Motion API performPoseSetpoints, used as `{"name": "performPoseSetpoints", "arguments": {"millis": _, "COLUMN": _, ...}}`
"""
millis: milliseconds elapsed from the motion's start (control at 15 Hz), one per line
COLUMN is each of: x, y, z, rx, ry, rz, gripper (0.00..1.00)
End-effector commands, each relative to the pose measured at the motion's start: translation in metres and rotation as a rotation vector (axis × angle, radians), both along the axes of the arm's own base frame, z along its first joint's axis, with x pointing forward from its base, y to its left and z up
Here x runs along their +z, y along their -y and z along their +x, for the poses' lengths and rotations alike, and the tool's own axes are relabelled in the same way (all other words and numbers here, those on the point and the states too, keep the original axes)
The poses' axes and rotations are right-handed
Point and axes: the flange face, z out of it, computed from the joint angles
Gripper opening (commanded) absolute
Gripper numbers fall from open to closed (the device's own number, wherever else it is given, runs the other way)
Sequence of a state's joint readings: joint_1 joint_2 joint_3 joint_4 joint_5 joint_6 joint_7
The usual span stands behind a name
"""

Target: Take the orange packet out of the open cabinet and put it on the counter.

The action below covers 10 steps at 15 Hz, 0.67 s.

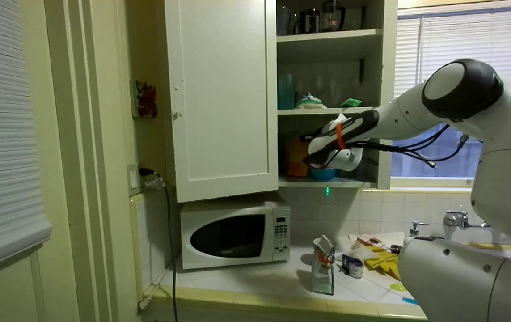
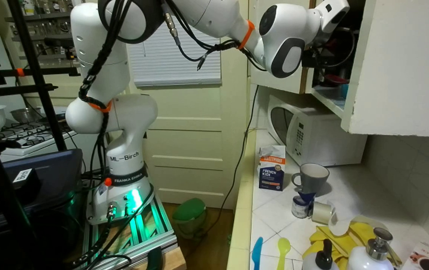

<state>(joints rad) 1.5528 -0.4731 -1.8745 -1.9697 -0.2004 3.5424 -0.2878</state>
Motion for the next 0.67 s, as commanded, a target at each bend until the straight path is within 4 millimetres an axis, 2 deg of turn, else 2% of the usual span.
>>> {"name": "performPoseSetpoints", "arguments": {"millis": 0, "x": -0.003, "y": 0.008, "z": 0.011, "rx": 0.012, "ry": -0.025, "rz": -0.011, "gripper": 0.35}}
{"name": "performPoseSetpoints", "arguments": {"millis": 267, "x": -0.008, "y": 0.009, "z": 0.012, "rx": 0.011, "ry": -0.035, "rz": -0.012, "gripper": 0.04}}
{"name": "performPoseSetpoints", "arguments": {"millis": 333, "x": -0.010, "y": 0.010, "z": 0.012, "rx": 0.009, "ry": -0.037, "rz": -0.013, "gripper": 0.00}}
{"name": "performPoseSetpoints", "arguments": {"millis": 600, "x": -0.014, "y": 0.006, "z": 0.010, "rx": 0.013, "ry": -0.043, "rz": -0.019, "gripper": 0.00}}
